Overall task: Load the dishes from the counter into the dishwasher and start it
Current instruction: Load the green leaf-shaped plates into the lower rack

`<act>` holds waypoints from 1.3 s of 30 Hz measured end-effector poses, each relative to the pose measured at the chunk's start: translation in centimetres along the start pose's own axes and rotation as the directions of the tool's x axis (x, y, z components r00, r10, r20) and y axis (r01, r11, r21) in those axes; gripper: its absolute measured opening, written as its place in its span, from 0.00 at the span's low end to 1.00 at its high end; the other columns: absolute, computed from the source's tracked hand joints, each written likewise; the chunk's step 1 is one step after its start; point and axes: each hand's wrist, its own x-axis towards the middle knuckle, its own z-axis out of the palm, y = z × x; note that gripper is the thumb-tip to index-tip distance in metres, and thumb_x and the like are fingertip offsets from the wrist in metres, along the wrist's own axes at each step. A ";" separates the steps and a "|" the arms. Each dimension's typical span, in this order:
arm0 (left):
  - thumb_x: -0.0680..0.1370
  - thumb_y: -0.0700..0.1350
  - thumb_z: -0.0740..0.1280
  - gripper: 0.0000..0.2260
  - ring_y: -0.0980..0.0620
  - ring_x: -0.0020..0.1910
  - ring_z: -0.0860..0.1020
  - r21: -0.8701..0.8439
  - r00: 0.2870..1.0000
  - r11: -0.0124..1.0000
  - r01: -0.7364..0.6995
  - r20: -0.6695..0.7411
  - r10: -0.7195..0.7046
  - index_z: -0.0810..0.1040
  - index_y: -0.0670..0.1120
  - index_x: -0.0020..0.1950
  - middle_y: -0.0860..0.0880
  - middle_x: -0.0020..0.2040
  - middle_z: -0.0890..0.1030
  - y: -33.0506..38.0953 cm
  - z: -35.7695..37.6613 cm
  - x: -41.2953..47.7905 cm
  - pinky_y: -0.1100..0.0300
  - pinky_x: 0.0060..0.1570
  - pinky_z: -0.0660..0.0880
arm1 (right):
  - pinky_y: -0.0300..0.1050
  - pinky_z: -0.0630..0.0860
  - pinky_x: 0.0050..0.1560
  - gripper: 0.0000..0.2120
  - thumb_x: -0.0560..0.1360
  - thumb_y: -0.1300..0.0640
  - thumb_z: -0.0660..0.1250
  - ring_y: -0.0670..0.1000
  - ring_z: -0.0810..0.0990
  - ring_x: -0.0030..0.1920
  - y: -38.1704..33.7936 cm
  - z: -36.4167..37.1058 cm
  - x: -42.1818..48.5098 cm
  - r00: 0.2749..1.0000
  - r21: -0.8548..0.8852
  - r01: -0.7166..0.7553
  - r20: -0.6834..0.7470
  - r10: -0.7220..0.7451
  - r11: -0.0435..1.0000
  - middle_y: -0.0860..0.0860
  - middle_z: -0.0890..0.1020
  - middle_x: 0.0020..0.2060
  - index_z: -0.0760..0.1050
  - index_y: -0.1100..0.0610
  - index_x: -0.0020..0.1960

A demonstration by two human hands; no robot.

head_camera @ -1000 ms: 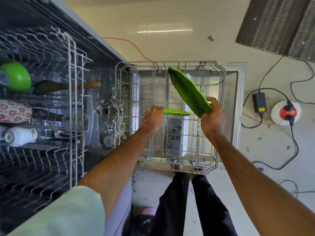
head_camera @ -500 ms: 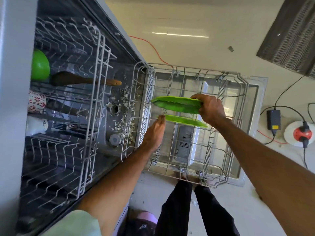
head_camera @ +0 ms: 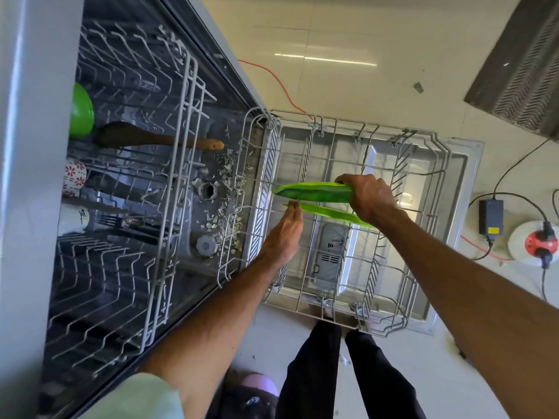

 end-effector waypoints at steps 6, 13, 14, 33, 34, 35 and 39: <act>0.75 0.23 0.59 0.38 0.42 0.80 0.55 0.014 1.000 1.000 -0.009 -0.015 0.010 0.43 0.37 0.80 0.38 0.81 0.47 0.1 -0.2 0.7 0.59 0.67 0.73 | 0.57 0.75 0.55 0.21 0.79 0.60 0.61 0.66 0.79 0.57 2.3 1.1 -0.3 0.987 -0.079 0.000 0.163 0.012 0.997 0.62 0.79 0.59 0.71 0.50 0.71; 0.75 0.23 0.58 0.38 0.41 0.79 0.57 0.014 1.000 1.000 -0.019 0.010 0.019 0.42 0.36 0.80 0.37 0.81 0.46 0.1 -0.6 1.3 0.62 0.62 0.74 | 0.57 0.77 0.59 0.26 0.77 0.64 0.66 0.66 0.79 0.59 4.9 2.5 -0.7 0.979 -0.037 -0.089 0.178 0.094 0.995 0.63 0.78 0.62 0.70 0.54 0.73; 0.75 0.23 0.58 0.38 0.41 0.79 0.58 0.008 1.000 1.000 -0.018 0.014 0.018 0.42 0.37 0.80 0.38 0.81 0.45 0.1 -0.6 1.3 0.63 0.58 0.75 | 0.57 0.77 0.59 0.26 0.76 0.66 0.66 0.67 0.79 0.59 4.9 2.7 -0.7 0.981 0.004 -0.106 0.163 0.104 0.994 0.63 0.78 0.61 0.71 0.54 0.73; 0.75 0.25 0.64 0.40 0.42 0.78 0.60 -0.098 0.997 0.993 0.072 -0.024 -0.075 0.46 0.37 0.81 0.39 0.81 0.50 -0.4 -0.5 0.3 0.57 0.70 0.68 | 0.52 0.76 0.58 0.21 0.75 0.67 0.67 0.62 0.80 0.57 4.0 4.5 -3.1 0.987 0.114 -0.163 0.009 0.163 0.980 0.60 0.82 0.58 0.76 0.58 0.68; 0.75 0.25 0.64 0.40 0.42 0.77 0.62 -0.107 0.995 0.990 0.087 -0.029 -0.091 0.47 0.37 0.81 0.39 0.81 0.52 -0.4 -0.7 0.3 0.57 0.69 0.68 | 0.52 0.76 0.58 0.20 0.76 0.65 0.66 0.62 0.80 0.57 4.3 4.8 -3.1 0.985 0.090 -0.174 0.001 0.175 0.981 0.59 0.82 0.58 0.76 0.56 0.68; 0.74 0.26 0.65 0.39 0.42 0.76 0.65 -0.117 0.993 0.988 0.104 -0.037 -0.108 0.49 0.37 0.81 0.40 0.81 0.54 -0.3 -0.8 0.2 0.57 0.68 0.69 | 0.51 0.75 0.57 0.19 0.78 0.63 0.65 0.61 0.80 0.57 4.4 5.0 -3.2 0.980 0.090 -0.196 -0.007 0.197 0.976 0.58 0.81 0.59 0.76 0.55 0.68; 0.73 0.26 0.68 0.33 0.43 0.67 0.74 -0.171 0.978 0.969 0.181 -0.069 -0.195 0.61 0.38 0.76 0.40 0.71 0.69 -0.7 -0.9 0.3 0.57 0.60 0.76 | 0.49 0.71 0.61 0.15 0.82 0.60 0.60 0.60 0.76 0.64 5.0 5.7 -3.6 0.958 0.113 -0.283 0.000 0.285 0.952 0.56 0.78 0.65 0.75 0.58 0.67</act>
